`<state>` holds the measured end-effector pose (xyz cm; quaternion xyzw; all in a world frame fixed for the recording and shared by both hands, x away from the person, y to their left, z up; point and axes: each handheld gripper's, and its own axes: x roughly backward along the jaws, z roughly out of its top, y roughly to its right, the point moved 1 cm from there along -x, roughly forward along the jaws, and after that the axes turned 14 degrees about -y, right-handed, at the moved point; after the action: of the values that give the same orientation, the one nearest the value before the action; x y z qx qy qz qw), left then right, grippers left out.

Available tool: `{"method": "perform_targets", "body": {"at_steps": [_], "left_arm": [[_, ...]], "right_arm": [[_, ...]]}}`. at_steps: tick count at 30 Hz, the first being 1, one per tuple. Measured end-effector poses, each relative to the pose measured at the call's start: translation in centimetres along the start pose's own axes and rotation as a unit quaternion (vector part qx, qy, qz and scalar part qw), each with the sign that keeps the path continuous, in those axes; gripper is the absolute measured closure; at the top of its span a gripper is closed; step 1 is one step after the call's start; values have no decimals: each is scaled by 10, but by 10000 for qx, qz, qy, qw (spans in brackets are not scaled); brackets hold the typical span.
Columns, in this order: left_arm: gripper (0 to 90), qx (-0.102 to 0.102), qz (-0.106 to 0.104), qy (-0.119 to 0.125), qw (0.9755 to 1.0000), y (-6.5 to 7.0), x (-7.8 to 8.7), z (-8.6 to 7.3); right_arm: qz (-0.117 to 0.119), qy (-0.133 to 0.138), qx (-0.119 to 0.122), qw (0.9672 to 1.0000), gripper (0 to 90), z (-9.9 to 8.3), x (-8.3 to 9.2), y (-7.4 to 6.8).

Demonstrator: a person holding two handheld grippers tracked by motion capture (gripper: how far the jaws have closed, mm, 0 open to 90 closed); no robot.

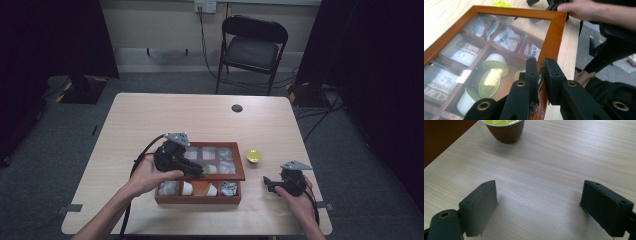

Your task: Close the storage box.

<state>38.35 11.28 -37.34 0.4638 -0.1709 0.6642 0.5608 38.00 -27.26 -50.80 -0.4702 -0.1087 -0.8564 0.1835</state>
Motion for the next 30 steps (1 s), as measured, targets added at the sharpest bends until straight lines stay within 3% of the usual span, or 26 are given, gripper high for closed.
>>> {"method": "perform_targets", "body": {"at_steps": [10,14,16,30], "left_arm": [[820,-98,127,-299,9994,5,-14,-6],[820,-70,185,-266,9995,8,-21,-11],[820,-138,237,-421,9987,9,-26,-13],[834,-57,98,-731,9973,2,-53,-21]], "right_arm": [[-2,-1,-2,10000,127,0,0,0],[0,0,-1,10000,127,0,0,0],[0,0,0,10000,127,0,0,0],[-1,0,-1,10000,127,0,0,0]]}}
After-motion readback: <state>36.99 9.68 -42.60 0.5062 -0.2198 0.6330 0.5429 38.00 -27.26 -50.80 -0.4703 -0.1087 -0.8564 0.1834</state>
